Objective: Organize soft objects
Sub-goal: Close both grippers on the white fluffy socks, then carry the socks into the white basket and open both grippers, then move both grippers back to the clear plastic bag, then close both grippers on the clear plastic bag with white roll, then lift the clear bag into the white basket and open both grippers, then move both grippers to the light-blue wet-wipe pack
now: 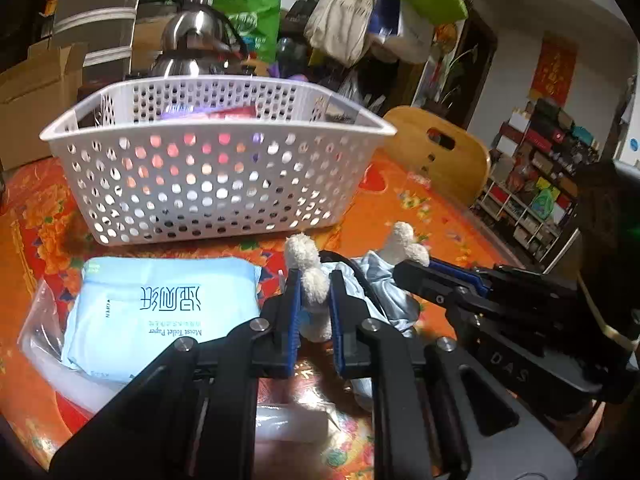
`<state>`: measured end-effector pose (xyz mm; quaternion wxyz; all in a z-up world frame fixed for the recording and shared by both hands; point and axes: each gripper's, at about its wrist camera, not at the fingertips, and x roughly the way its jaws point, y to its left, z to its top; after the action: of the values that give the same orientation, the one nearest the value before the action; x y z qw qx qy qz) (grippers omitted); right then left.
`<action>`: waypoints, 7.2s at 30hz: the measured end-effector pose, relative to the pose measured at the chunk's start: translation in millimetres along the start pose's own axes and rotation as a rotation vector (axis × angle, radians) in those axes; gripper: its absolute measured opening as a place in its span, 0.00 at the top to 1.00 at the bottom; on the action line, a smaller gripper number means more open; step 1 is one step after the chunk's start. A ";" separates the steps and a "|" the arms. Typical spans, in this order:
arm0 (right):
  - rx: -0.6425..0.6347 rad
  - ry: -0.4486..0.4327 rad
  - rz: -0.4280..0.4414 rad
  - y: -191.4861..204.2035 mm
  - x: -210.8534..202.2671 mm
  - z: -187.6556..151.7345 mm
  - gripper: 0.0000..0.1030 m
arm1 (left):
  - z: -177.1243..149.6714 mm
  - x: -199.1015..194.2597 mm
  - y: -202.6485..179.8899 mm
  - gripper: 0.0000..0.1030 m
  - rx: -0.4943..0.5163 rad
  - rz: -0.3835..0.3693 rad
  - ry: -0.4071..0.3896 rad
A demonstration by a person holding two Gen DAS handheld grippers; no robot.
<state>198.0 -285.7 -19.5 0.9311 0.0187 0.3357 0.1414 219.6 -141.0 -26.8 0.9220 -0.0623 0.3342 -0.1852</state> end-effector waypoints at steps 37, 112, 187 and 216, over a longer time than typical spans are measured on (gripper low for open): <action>-0.088 -0.120 0.098 52.6 -47.6 155.9 0.89 | 152.3 -117.5 32.3 0.88 -0.022 -0.023 -0.162; -0.049 0.191 0.115 91.6 12.5 -60.5 0.44 | -39.0 -63.4 211.5 0.14 -0.242 0.229 0.137; -0.239 -0.057 -0.058 7.9 26.1 205.5 0.97 | 226.7 -42.1 140.7 0.87 -0.234 0.091 -0.157; -0.130 -0.058 -0.125 -13.0 56.8 170.5 0.22 | 152.4 -18.1 138.2 0.15 -0.083 0.219 -0.079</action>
<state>350.5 -272.3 75.5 0.9467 -0.0585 0.2992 0.1037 345.6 -7.8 68.1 0.9459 -0.0708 0.3096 -0.0669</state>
